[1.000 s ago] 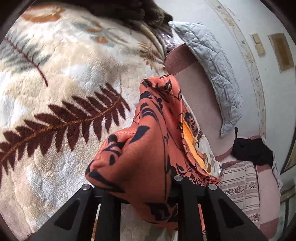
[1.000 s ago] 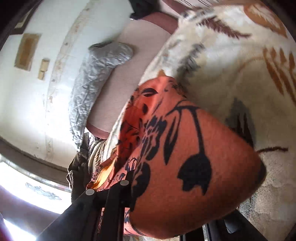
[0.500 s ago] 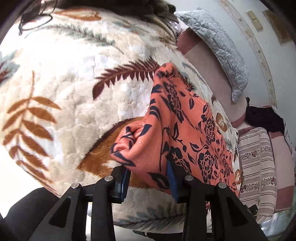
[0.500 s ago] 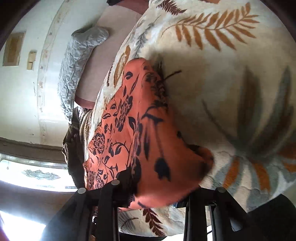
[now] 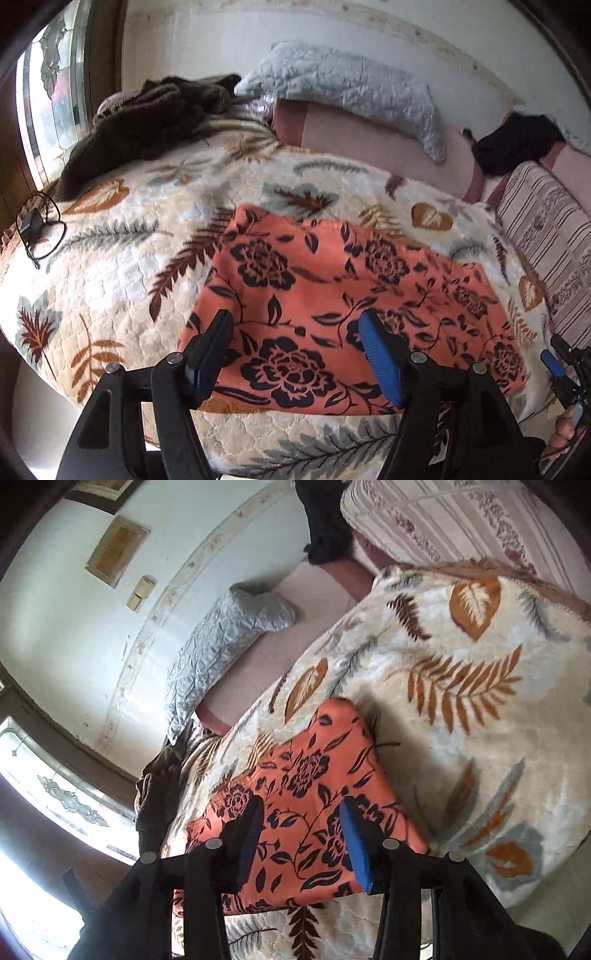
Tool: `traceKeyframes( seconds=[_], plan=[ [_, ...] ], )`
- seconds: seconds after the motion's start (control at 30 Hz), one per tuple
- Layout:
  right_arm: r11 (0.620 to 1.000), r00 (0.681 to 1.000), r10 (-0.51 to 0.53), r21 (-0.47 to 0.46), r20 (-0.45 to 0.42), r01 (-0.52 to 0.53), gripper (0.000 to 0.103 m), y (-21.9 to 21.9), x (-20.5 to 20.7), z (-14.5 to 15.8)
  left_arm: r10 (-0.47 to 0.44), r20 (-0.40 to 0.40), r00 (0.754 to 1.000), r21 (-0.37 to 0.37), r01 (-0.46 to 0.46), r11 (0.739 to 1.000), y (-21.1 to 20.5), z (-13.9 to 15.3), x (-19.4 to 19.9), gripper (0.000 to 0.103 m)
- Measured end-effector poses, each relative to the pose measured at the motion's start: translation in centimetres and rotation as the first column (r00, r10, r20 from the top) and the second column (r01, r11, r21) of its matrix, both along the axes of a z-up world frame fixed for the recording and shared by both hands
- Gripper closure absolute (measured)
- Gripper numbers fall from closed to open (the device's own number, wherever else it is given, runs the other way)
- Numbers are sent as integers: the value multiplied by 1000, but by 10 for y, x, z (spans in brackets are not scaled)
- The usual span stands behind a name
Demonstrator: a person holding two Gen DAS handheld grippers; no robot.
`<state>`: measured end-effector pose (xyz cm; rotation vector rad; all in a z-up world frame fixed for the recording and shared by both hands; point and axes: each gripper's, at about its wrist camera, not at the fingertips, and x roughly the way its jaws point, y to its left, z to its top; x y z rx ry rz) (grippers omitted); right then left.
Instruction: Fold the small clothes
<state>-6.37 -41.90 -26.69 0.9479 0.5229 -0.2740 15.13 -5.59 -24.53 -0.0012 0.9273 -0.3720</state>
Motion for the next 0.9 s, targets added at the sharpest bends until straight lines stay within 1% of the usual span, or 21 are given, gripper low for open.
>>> traceKeyframes(
  seconds=[0.07,0.1,0.13,0.17,0.2,0.23,0.27,0.33,0.4,0.5,0.53,0.6,0.67,0.73,0.77,0.8,0.83,0.9],
  plan=[
    [998,998,25,50,-63,-22,60,6,14,-25,8,-70,998,46,-5,999,-2,-30,5,32],
    [997,993,42,74,-112,-33,60,7,23,-40,18,-104,994,81,-9,997,-2,-47,8,32],
    [995,982,43,93,-185,-26,61,7,31,-57,17,-136,991,117,-1,993,-2,-63,10,32],
    [993,970,39,117,-242,-11,71,5,34,-71,2,-147,989,136,18,991,-3,-73,11,32],
    [992,971,29,124,-237,0,71,3,32,-74,-15,-114,993,143,31,989,-4,-72,7,32],
    [993,973,29,120,-227,-1,71,1,33,-69,-26,-96,995,159,41,986,-6,-68,5,32],
    [995,973,30,96,-227,-8,70,-2,36,-62,-36,-95,995,171,52,984,-9,-64,5,32],
    [999,976,21,32,-218,-15,69,-7,47,-46,-44,-77,996,147,55,988,-11,-52,10,32],
    [999,981,31,23,-190,-27,69,-16,65,-34,-45,-48,998,124,51,991,-12,-38,23,32],
    [999,985,35,22,-170,-32,69,-28,99,-26,-12,-35,999,157,18,988,-16,-29,60,32],
    [999,984,33,12,-176,-32,69,-31,112,-26,6,-37,999,168,0,986,-16,-30,75,32],
    [1000,981,27,16,-192,-24,69,-40,137,-34,53,-78,996,188,-38,981,-16,-39,111,32],
    [998,982,20,68,-187,-8,69,-53,155,-49,108,-122,987,193,-83,978,-9,-55,138,32],
    [995,979,0,103,-205,21,69,-65,169,-67,140,-162,977,203,-105,974,-4,-74,158,32],
    [994,975,-12,107,-222,36,71,-71,173,-75,147,-178,973,202,-111,973,-2,-83,163,30],
    [992,975,-8,119,-223,35,71,-75,177,-82,148,-186,971,181,-114,977,1,-87,164,29],
    [990,976,-5,135,-216,35,71,-77,179,-85,154,-185,971,164,-124,979,3,-88,162,29],
    [991,980,-10,128,-197,36,71,-74,173,-78,152,-165,974,162,-126,979,4,-80,153,29]
  ],
)
